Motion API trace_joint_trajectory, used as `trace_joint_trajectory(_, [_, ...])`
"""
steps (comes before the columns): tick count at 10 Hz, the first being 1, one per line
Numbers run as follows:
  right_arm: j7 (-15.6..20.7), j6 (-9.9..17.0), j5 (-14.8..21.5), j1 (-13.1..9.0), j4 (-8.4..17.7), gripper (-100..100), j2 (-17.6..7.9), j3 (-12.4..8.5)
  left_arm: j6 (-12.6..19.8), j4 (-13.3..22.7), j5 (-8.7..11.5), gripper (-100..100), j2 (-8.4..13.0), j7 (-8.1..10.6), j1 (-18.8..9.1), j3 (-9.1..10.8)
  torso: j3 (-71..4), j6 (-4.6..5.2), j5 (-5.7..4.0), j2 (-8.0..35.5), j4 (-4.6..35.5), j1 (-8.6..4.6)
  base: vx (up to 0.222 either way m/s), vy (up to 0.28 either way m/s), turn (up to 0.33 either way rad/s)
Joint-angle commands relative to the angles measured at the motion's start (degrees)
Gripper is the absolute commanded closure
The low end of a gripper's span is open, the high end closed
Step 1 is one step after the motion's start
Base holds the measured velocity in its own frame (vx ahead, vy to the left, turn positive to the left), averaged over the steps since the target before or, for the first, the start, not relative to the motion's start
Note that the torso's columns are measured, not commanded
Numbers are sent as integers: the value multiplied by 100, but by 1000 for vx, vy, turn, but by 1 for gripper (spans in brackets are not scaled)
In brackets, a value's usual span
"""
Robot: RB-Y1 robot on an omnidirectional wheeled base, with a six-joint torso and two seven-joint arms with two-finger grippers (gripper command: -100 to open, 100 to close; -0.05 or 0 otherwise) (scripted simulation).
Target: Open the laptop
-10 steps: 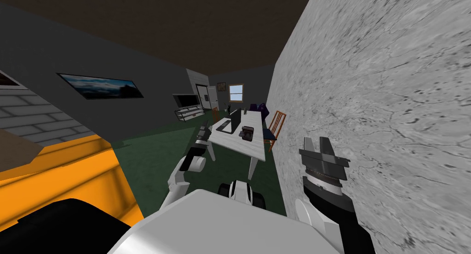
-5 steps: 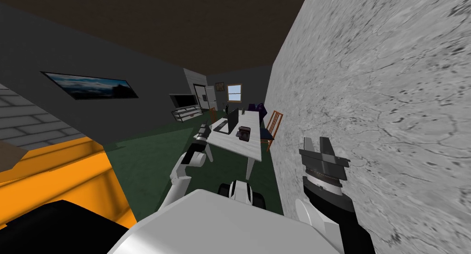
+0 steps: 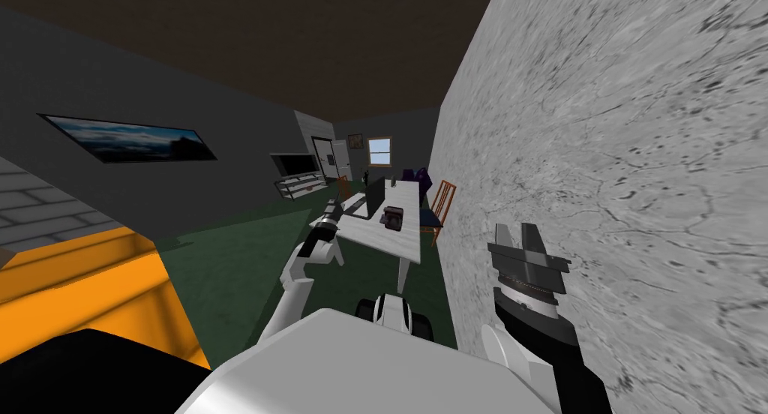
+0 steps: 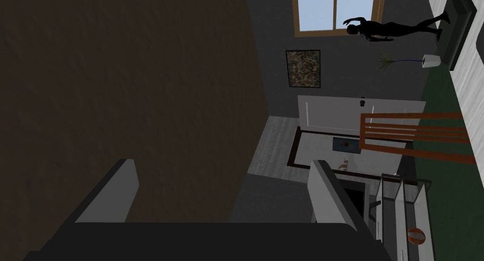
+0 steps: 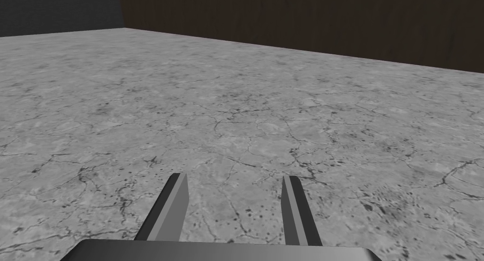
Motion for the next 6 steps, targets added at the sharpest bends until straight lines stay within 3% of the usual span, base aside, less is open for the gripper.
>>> trace_joint_trajectory(1, [0, 0, 0, 0, 0, 0, 0, 0, 312, 90, 42, -100, 27, 14, -168, 107, 0, 1, 0, 0, 0, -2, 15, -37, -25])
trace_joint_trajectory(5, [0, 0, 0, 0, 0, 0, 0, 0, 953, 329, 145, -100, 83, 43, -625, 383, 0, 1, -2, 1, 1, -7, 24, -53, -47])
trace_joint_trajectory(6, [0, 0, 0, 0, 0, 0, 0, 0, 1070, 329, 145, -100, 83, 43, -625, 383, -3, 2, -3, -5, -1, -12, 33, -60, -23])
